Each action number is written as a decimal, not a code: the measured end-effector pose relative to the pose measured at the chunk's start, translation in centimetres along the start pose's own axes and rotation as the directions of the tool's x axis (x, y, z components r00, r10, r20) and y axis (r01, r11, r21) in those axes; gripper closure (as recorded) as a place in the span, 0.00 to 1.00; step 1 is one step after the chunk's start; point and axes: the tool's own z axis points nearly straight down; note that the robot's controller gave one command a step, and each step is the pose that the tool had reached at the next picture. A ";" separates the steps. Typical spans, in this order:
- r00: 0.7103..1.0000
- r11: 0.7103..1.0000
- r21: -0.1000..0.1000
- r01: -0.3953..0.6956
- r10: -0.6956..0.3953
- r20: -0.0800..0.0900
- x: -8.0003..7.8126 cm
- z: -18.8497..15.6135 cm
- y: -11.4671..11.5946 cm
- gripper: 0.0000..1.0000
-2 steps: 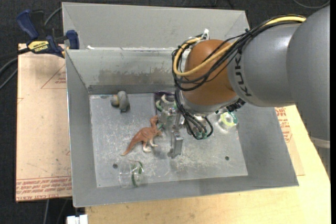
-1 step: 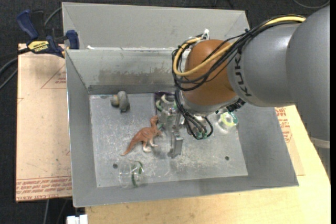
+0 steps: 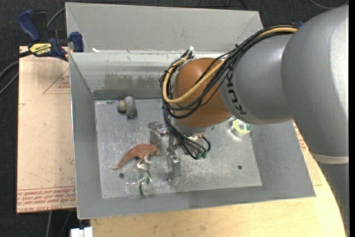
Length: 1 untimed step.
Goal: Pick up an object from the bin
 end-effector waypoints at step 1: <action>1.000 1.000 -0.003 -0.005 0.005 0.000 -0.8 0.5 2.9 0.00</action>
Offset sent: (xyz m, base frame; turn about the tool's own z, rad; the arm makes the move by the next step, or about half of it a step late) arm -0.0267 0.0485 -0.0072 -0.4126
